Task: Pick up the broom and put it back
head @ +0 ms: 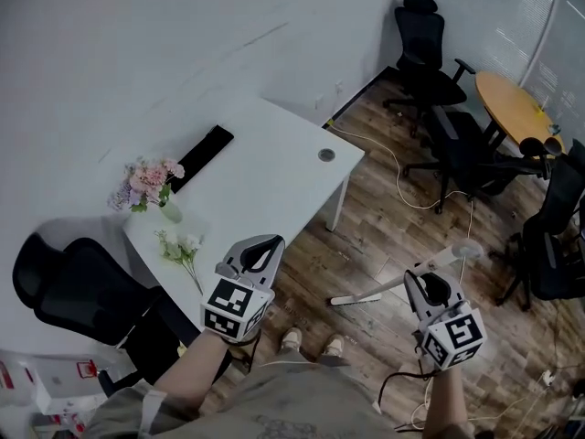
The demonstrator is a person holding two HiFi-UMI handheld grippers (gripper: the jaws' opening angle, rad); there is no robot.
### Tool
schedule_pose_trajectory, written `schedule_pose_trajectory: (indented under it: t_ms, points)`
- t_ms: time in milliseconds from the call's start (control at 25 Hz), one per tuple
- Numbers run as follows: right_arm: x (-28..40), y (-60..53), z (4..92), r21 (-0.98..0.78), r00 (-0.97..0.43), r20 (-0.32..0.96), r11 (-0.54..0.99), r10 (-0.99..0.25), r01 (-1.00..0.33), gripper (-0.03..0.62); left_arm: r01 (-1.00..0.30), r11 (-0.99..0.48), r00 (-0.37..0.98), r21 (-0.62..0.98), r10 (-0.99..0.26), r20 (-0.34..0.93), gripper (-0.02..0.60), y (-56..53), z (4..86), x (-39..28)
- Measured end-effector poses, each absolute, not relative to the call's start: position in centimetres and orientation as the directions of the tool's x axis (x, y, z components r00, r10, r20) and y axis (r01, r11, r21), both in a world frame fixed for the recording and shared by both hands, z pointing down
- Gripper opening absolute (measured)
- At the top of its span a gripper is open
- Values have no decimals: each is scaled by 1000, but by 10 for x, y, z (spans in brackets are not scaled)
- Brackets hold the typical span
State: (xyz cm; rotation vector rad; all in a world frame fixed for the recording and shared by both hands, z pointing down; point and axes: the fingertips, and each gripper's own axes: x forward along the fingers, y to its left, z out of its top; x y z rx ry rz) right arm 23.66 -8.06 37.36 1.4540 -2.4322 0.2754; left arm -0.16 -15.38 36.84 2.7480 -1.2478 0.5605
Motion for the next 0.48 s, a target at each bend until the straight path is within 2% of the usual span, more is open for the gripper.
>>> schedule_pose_trajectory:
  t_ms: [480]
  points:
    - [181,-136,443,29,-567,435,640,-699,-767,100,-837,-543,459,-69,-764,454,17,-156,423,-54]
